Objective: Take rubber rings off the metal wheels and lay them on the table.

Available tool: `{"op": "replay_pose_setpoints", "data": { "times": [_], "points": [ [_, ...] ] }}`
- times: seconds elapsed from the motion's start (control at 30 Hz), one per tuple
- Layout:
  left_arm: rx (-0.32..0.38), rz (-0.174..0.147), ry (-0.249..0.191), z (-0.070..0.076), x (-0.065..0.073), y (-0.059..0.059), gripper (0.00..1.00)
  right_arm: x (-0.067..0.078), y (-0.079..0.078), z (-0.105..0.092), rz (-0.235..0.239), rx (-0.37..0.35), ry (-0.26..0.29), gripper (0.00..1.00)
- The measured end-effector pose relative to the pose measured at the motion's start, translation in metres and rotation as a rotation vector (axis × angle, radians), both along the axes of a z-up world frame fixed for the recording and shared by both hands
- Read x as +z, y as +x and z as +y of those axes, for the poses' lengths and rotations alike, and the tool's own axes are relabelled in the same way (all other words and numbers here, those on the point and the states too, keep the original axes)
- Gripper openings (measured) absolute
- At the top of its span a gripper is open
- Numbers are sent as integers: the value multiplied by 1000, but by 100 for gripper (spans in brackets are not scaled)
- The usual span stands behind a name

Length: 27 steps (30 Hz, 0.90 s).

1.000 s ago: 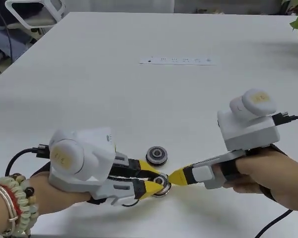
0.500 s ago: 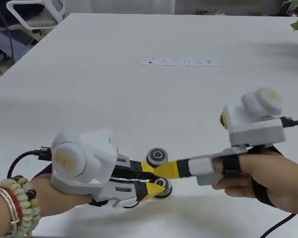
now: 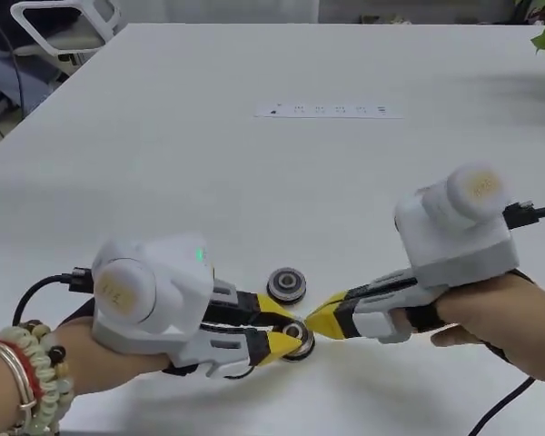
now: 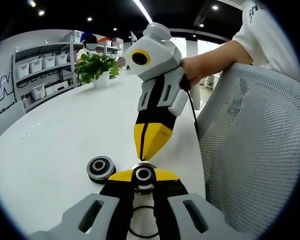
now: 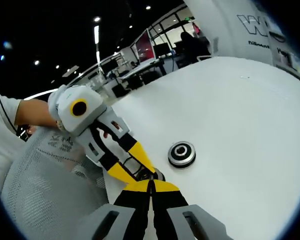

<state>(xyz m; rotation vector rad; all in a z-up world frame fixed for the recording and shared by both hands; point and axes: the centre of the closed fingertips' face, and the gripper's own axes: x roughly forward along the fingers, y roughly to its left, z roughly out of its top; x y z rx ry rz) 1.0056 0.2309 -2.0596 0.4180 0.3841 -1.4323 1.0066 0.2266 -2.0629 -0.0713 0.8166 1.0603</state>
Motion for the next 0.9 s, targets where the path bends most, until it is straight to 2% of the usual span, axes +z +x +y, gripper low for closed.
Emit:
{"op": "replay_pose_setpoints", "data": {
  "times": [0.1, 0.13, 0.27, 0.37, 0.47, 0.57, 0.7, 0.73, 0.77, 0.8, 0.9],
  "points": [
    [-1, 0, 0, 0, 0, 0, 8, -9, -2, -5, -22, 48, -63, 0],
    [-1, 0, 0, 0, 0, 0, 8, -10, -1, -6, -31, 53, -68, 3],
    [-4, 0, 0, 1, 0, 0, 8, -7, -2, -4, -41, 59, -48, 9],
    [-5, 0, 1, 1, 1, 0, 8, -11, -8, -2, -35, 88, -62, 13],
    [-5, 0, 1, 1, 1, 0, 8, -16, -8, -2, -61, 109, -102, 16],
    [-5, 1, 1, 1, 1, 0, 8, -17, -4, -1, -80, 88, -96, 17],
    [-5, 3, 0, 1, 0, 0, 8, -17, -7, 7, -96, 108, -79, 19],
    [-5, 3, -1, 1, 0, 0, 8, -16, -7, 8, -106, 110, -84, 19],
    [-5, 4, -1, 1, 0, 0, 8, -17, -6, 7, -143, 145, -116, 19],
    [-5, 4, -2, 1, 0, 0, 8, -17, -6, 6, -158, 155, -125, 18],
    [-5, 4, -3, 1, 0, 0, 8, -17, -8, 6, -160, 162, -121, 17]
  ]
}}
